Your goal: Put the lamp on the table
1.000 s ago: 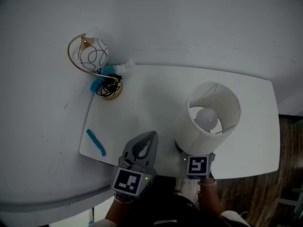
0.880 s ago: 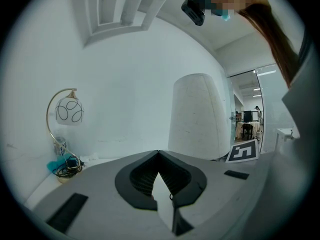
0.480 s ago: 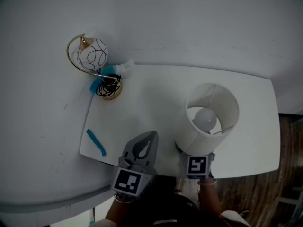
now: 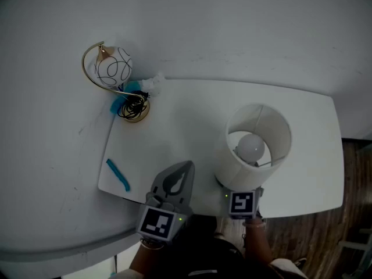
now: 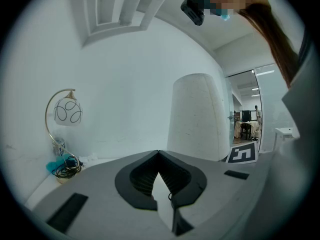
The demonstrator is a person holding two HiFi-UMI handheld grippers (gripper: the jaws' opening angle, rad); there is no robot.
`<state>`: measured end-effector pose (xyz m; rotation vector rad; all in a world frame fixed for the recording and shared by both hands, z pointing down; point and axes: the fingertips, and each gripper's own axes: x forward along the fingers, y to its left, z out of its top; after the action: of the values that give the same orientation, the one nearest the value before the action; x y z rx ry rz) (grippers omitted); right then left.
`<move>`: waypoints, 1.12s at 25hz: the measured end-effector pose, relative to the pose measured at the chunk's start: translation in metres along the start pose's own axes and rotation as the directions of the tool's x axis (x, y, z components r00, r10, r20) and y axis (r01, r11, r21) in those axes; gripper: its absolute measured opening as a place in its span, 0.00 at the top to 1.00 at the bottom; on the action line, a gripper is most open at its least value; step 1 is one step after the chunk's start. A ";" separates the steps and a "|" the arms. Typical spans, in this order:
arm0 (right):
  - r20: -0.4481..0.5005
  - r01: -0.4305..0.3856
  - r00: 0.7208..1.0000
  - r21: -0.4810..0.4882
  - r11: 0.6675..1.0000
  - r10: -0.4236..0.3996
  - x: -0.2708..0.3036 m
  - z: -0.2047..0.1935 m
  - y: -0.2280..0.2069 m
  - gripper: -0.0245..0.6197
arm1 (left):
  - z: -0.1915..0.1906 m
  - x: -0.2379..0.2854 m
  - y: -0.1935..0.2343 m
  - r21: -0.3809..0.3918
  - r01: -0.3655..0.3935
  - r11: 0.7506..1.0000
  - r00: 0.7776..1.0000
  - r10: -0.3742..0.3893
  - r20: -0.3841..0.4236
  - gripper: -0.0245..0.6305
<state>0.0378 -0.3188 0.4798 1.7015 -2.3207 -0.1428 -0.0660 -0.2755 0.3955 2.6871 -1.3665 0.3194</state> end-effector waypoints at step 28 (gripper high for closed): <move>0.034 0.030 0.999 0.013 0.999 -0.030 -0.010 -0.003 0.002 0.82 | 0.004 -0.014 -0.005 0.020 0.001 1.000 1.000 -0.001 0.010 0.96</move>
<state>0.0393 -0.3085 0.4815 1.7538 -2.3254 -0.1648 -0.0696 -0.2627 0.3878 2.7090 -1.3714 0.3211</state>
